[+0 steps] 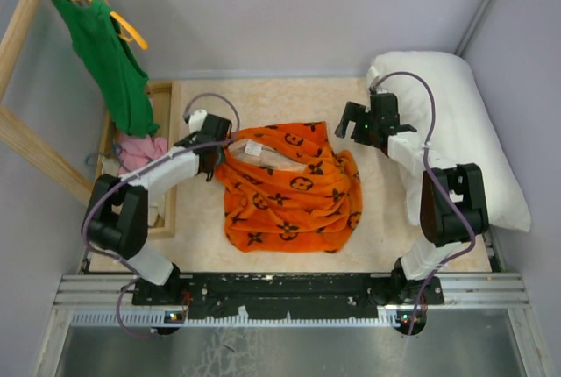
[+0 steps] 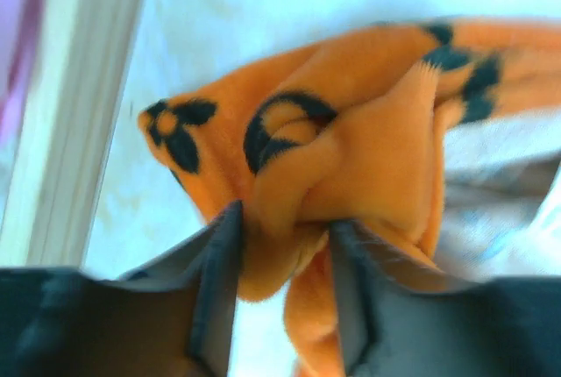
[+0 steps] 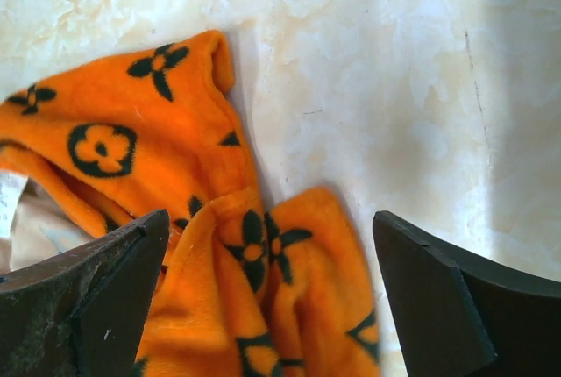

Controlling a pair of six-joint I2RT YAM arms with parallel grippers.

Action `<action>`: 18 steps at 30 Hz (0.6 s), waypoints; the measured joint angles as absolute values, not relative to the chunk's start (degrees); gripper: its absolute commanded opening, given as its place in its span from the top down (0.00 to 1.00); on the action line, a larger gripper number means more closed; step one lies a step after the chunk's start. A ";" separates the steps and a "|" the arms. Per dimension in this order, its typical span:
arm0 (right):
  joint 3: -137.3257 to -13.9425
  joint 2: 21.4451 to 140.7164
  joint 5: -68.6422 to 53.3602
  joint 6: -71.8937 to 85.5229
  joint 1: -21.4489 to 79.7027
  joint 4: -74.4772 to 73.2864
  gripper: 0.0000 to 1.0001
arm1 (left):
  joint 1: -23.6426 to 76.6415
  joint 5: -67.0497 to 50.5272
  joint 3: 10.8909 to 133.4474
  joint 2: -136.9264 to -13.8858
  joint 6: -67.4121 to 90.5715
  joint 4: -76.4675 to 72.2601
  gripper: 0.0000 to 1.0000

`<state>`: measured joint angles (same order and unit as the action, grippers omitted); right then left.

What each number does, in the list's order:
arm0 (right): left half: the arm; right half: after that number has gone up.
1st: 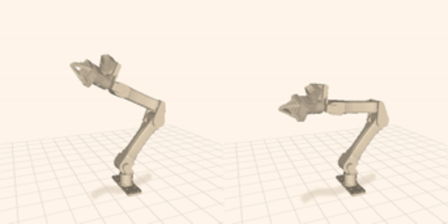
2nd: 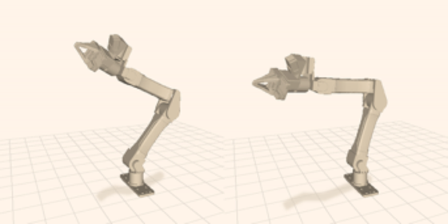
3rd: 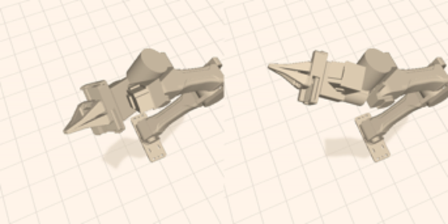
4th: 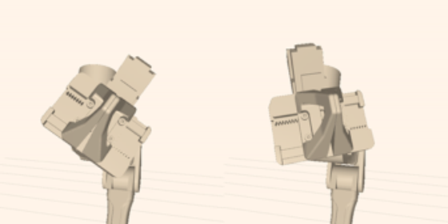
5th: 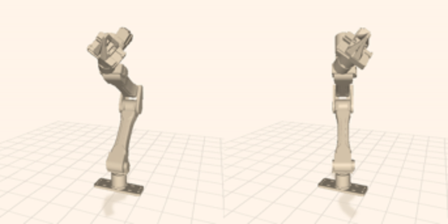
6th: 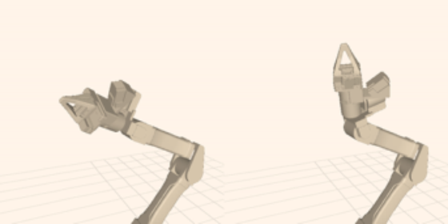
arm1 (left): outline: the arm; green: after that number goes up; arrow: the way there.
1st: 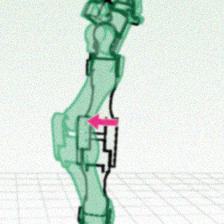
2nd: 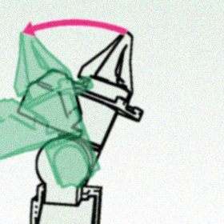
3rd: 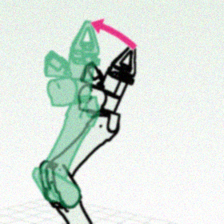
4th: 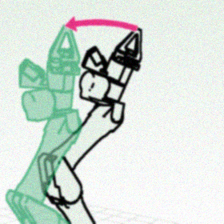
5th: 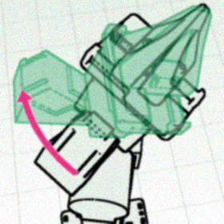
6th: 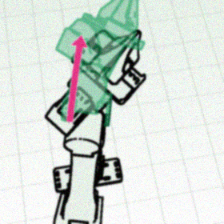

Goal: Remove the pillowcase from the pillow
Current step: Adjust the pillowcase at the center of the board.

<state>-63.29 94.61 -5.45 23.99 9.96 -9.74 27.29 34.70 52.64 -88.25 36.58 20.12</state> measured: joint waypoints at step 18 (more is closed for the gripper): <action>-55.22 99.00 -11.25 27.05 9.96 0.80 0.27 | 14.35 6.83 51.99 -77.49 29.98 23.14 0.17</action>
<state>-55.22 99.00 -11.25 27.05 9.96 0.80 14.35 6.83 51.99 -77.49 29.98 23.14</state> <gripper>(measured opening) 0.759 0.838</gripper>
